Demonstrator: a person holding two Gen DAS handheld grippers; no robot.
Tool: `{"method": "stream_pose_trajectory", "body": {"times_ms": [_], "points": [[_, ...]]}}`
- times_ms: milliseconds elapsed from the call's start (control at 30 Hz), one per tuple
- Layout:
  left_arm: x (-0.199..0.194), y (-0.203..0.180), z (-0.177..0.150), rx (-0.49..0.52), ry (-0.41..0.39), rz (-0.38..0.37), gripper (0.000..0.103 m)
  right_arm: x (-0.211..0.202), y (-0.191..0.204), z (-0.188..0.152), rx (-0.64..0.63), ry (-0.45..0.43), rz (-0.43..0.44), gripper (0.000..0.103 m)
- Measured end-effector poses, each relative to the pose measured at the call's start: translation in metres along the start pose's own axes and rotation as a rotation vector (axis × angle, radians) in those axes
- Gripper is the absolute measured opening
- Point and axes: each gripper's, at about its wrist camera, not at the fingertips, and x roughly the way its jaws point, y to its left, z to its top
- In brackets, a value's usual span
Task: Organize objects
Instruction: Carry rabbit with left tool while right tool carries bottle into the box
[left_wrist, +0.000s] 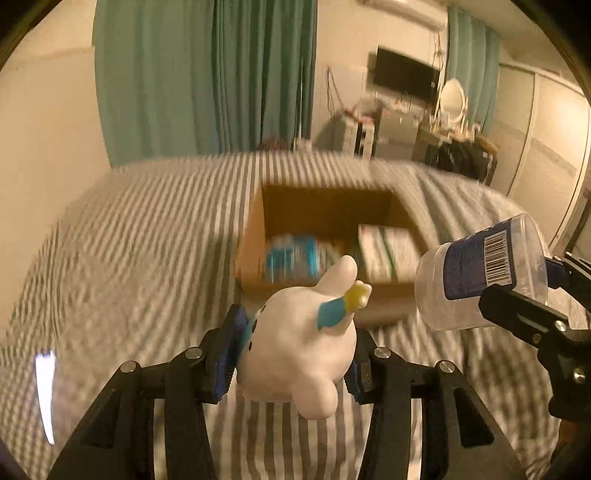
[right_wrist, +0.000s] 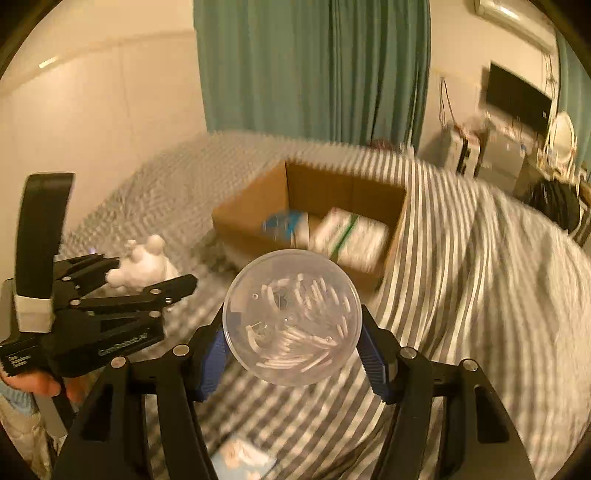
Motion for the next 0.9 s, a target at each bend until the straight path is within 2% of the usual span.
{"method": "stream_pose_trajectory", "body": {"times_ms": [67, 167, 233, 333, 433, 667, 800, 833, 867, 900], "points": [[0.002, 0.001, 0.034, -0.003, -0.039, -0.020, 0.049, -0.007, -0.004, 0.026, -0.011, -0.056, -0.008, 0.062], [0.018, 0.007, 0.072, -0.035, -0.045, -0.054, 0.049, -0.006, -0.013, 0.065, -0.018, -0.120, -0.011, 0.062], [0.036, 0.007, 0.092, -0.028, -0.048, -0.059, 0.049, 0.005, -0.020, 0.087, -0.016, -0.141, -0.014, 0.062], [0.065, 0.003, 0.105, 0.004, -0.036, -0.047, 0.049, 0.032, -0.033, 0.110, 0.018, -0.142, 0.001, 0.062], [0.103, 0.002, 0.106, 0.000, 0.002, -0.071, 0.049, 0.063, -0.043, 0.120, 0.041, -0.112, 0.024, 0.062], [0.174, 0.007, 0.081, -0.021, 0.115, -0.077, 0.049, 0.143, -0.065, 0.117, 0.105, -0.016, 0.045, 0.062], [0.179, 0.005, 0.074, -0.022, 0.128, -0.070, 0.050, 0.157, -0.075, 0.106, 0.173, 0.008, 0.097, 0.063], [0.175, 0.007, 0.073, -0.024, 0.121, -0.069, 0.054, 0.155, -0.078, 0.106, 0.180, 0.001, 0.108, 0.063], [0.169, 0.007, 0.075, -0.031, 0.110, -0.077, 0.063, 0.151, -0.080, 0.105, 0.187, -0.015, 0.122, 0.065], [0.163, 0.010, 0.074, -0.035, 0.104, -0.080, 0.069, 0.143, -0.084, 0.106, 0.196, -0.039, 0.124, 0.073]]}}
